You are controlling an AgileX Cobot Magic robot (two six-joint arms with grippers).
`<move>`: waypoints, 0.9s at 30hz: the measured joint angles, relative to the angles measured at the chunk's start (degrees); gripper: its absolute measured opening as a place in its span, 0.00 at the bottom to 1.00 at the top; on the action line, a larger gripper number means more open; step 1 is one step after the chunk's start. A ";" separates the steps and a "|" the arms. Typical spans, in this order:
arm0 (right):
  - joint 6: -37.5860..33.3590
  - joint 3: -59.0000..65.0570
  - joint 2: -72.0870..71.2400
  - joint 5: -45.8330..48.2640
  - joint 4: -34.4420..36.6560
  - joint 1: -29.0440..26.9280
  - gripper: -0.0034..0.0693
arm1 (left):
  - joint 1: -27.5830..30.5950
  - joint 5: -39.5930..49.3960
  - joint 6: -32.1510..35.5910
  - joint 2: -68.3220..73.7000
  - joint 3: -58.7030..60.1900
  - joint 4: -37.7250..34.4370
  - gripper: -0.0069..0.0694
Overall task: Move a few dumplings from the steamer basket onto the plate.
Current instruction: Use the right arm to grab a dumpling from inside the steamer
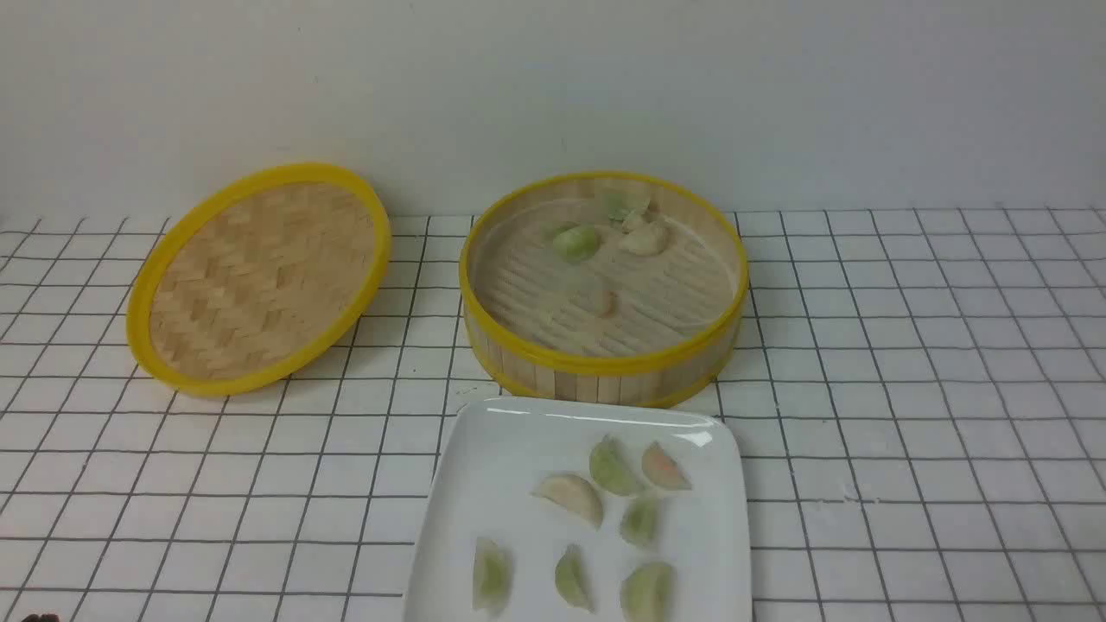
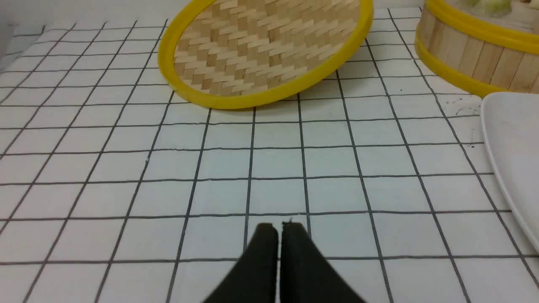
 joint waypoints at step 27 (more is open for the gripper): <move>8.23 0.58 0.00 -9.15 17.27 0.00 0.03 | 0.00 0.00 0.00 0.00 0.00 -0.05 0.08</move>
